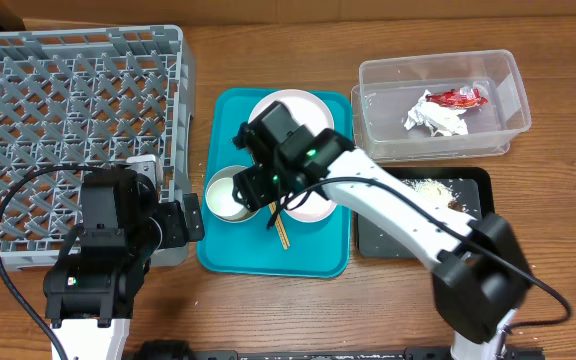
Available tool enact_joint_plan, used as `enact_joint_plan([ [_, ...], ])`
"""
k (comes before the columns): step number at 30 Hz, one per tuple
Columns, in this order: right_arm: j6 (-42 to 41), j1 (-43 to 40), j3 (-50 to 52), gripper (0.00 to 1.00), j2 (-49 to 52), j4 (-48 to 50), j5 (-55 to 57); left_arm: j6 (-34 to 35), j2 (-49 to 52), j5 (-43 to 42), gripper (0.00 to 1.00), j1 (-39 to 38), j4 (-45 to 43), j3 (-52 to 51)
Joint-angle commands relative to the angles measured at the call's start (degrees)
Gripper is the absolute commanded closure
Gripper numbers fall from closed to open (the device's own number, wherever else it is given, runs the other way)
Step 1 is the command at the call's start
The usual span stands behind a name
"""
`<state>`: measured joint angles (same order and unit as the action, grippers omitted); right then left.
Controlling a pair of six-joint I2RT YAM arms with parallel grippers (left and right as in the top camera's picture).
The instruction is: Sort waste into correct bins and load items into the dishwasher
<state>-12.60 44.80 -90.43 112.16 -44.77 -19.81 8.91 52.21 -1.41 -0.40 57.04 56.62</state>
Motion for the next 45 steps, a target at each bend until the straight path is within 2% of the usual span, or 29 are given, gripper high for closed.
enact_joint_plan([
  [1, -2.9, 0.7, -1.0, 0.42, 4.5, 0.2, 2.4, 0.5, -0.1, 0.4, 0.00, -0.3, -0.3, 1.2],
  [2, -4.2, 0.8, -1.0, 0.46, 5.4, 0.2, 3.2, 0.5, -0.1, 0.4, 0.00, -0.3, -0.3, 1.2],
  [9, -5.5, 0.5, -1.9, 0.85, 6.3, 0.0, 7.1, 0.5, -0.1, 0.4, 0.00, -0.3, -0.3, 1.2],
  [13, -5.4, -1.6, -3.7, 0.96, 3.6, -2.1, 7.8, 0.5, -0.1, 0.3, 0.00, -0.3, -0.3, 1.2],
  [18, -5.4, -9.6, -5.5, 0.96, -6.0, -5.7, 7.2, 0.6, 0.0, 0.3, 0.00, -0.3, -1.0, 1.2],
  [20, -5.2, -13.3, -5.5, 0.96, -9.1, -7.0, 3.6, 0.5, 0.4, -1.2, 0.00, -0.3, -1.9, 1.2],
  [24, -1.4, -21.7, -5.5, 0.96, -11.9, -10.8, -12.6, 0.5, 3.6, -13.6, 0.00, -0.3, -6.9, 1.2],
  [25, 1.1, -23.8, -5.4, 0.96, -11.8, -12.2, -19.6, 0.5, 5.1, -18.5, 0.00, -0.4, -9.3, 1.2],
  [26, 2.1, -24.5, -5.4, 0.96, -11.7, -12.7, -21.9, 0.5, 6.1, -21.7, 0.00, -0.4, -10.8, 1.2],
  [27, 4.0, -25.8, -5.2, 0.96, -11.7, -13.4, -27.1, -0.2, 8.0, -28.4, 0.00, -0.4, -14.1, 1.2],
  [31, 4.2, -26.9, -5.2, 0.96, -11.7, -14.1, -34.1, -3.4, 12.3, -45.3, 0.00, -0.4, -22.5, 1.2],
  [33, 4.2, -26.9, -5.2, 0.96, -11.7, -13.8, -39.5, -3.3, 15.3, -57.6, 0.00, -0.4, -29.4, 1.2],
  [38, 4.2, -26.9, -5.2, 0.96, -11.7, -13.4, -46.1, -3.3, 17.7, -70.9, 0.00, -0.4, -37.3, 1.2],
  [45, 5.2, -26.7, -5.2, 0.96, -11.7, -13.1, -55.7, -3.2, 17.8, -75.5, 0.00, -0.4, -42.1, 1.2],
])
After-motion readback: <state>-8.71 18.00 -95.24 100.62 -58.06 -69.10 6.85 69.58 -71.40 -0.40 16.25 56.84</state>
